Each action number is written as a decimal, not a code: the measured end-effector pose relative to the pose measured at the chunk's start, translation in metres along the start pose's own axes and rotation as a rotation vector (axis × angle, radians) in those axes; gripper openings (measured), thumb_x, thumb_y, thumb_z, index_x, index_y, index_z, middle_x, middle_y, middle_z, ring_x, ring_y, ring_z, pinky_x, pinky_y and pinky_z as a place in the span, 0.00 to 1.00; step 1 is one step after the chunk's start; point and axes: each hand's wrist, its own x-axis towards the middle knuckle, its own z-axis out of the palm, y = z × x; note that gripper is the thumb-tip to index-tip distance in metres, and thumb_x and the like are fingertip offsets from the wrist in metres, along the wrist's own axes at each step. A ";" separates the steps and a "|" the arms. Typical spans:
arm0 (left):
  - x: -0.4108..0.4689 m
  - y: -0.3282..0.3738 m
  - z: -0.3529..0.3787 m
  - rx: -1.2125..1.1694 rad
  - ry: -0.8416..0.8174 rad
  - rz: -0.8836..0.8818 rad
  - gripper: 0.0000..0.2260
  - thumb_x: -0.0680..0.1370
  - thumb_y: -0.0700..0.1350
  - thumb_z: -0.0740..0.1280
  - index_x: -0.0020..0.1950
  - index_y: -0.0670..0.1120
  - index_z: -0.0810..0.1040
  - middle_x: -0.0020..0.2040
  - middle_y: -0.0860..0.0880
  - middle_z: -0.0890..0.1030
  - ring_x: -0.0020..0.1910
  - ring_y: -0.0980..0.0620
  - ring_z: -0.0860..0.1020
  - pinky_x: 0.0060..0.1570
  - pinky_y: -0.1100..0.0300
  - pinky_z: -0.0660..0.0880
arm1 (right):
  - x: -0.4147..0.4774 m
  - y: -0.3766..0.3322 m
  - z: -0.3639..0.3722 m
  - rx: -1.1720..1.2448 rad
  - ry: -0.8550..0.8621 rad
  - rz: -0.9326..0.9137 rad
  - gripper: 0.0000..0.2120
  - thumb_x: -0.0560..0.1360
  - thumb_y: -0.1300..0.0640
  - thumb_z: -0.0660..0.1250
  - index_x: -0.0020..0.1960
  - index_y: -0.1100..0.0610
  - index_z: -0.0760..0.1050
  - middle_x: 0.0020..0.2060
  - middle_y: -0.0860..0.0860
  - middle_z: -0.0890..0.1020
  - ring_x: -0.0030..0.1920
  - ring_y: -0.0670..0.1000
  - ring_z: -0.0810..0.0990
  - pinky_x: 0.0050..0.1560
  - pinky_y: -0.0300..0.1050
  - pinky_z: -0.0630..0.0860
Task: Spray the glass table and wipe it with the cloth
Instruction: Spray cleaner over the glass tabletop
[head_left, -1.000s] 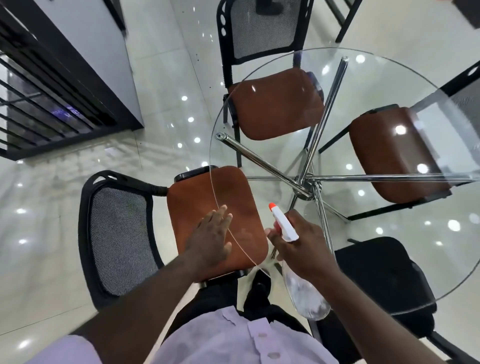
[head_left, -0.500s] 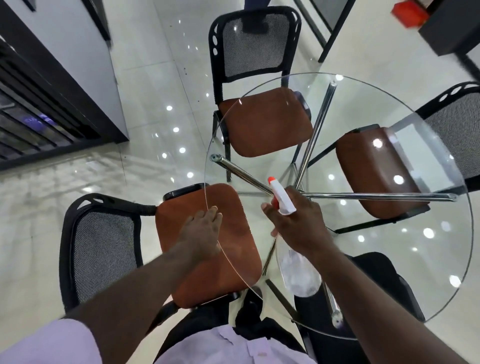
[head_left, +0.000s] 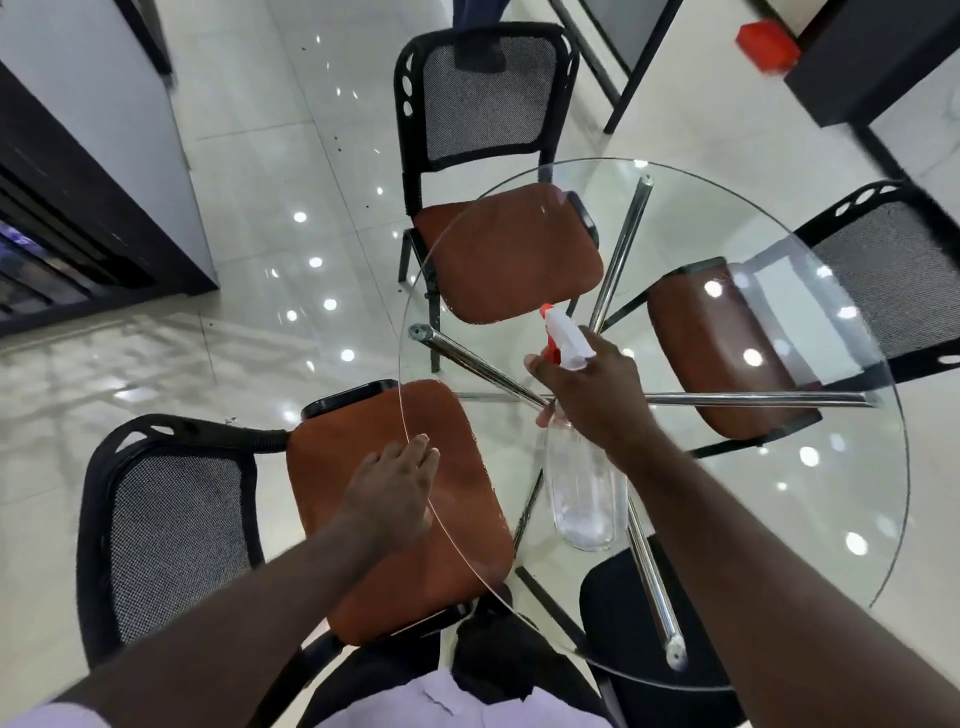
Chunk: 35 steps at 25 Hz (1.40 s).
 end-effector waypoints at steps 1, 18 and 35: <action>0.000 -0.001 0.001 -0.003 0.011 0.010 0.36 0.80 0.53 0.65 0.84 0.47 0.55 0.85 0.46 0.54 0.79 0.44 0.62 0.75 0.46 0.64 | -0.008 0.006 -0.001 -0.030 0.002 0.001 0.18 0.80 0.47 0.74 0.66 0.53 0.78 0.51 0.54 0.84 0.40 0.57 0.89 0.45 0.50 0.87; -0.048 0.074 0.044 0.102 -0.045 0.061 0.43 0.80 0.60 0.65 0.85 0.51 0.42 0.85 0.48 0.38 0.82 0.41 0.56 0.77 0.43 0.63 | -0.201 0.213 -0.049 0.009 -0.063 0.166 0.12 0.77 0.51 0.78 0.45 0.47 0.75 0.39 0.51 0.85 0.34 0.54 0.86 0.41 0.55 0.86; -0.096 0.189 0.103 0.124 -0.106 0.151 0.34 0.78 0.54 0.67 0.82 0.49 0.61 0.86 0.47 0.52 0.83 0.47 0.57 0.79 0.49 0.60 | -0.263 0.313 -0.053 -0.078 -0.297 0.047 0.13 0.77 0.41 0.73 0.57 0.43 0.74 0.45 0.42 0.81 0.41 0.47 0.81 0.45 0.51 0.82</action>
